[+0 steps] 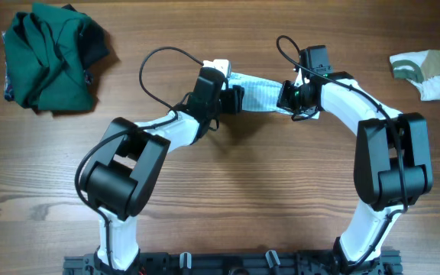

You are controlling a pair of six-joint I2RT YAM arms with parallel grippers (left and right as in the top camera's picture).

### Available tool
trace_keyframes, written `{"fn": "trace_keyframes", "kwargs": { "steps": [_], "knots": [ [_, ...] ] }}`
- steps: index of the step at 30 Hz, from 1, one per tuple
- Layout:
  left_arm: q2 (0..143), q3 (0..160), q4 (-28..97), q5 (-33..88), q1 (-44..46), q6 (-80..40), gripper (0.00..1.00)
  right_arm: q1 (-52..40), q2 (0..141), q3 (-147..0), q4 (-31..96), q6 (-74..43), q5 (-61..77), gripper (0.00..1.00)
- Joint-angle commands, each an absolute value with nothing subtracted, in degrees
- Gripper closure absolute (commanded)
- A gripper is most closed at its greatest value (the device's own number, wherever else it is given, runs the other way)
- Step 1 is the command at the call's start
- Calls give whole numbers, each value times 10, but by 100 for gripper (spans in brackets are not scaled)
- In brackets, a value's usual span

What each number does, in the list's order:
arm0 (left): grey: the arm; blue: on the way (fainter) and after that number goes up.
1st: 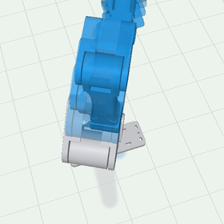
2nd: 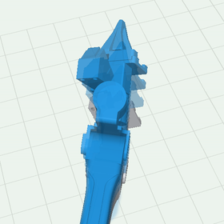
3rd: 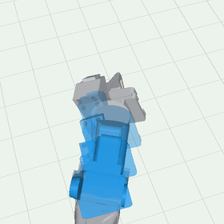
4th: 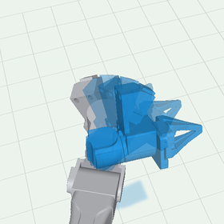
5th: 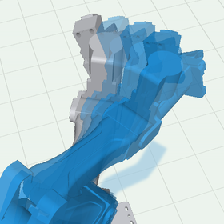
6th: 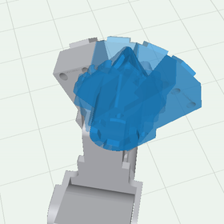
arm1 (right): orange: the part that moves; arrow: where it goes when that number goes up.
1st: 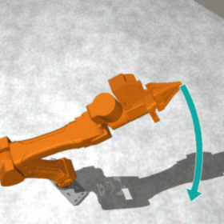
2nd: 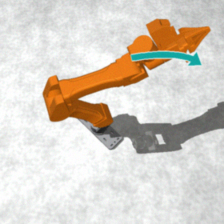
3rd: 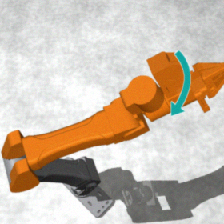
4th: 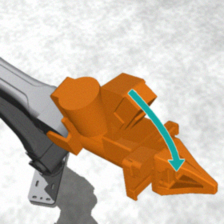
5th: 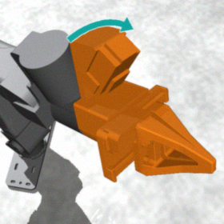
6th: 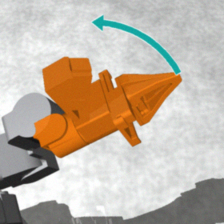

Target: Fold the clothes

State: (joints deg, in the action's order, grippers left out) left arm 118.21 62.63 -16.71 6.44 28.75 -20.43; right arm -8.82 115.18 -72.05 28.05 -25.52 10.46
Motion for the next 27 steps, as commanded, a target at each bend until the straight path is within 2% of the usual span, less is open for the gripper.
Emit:
{"fn": "trace_keyframes", "kwargs": {
  "steps": [1, 13, 17, 27],
  "knots": [
    [1212, 628, -186, 83, 283, -201, 37, -91, 1162, -716, 298, -262, 84, 96],
    [1223, 628, -176, 83, 281, -201, 36, -91, 1162, -716, 316, -275, 83, 96],
    [1223, 628, -171, 82, 274, -213, 41, -91, 1162, -716, 353, -327, -1, 96],
    [1223, 628, -171, 80, 271, -215, 42, -81, 1162, -716, 391, -331, -78, 96]
  ]
}}
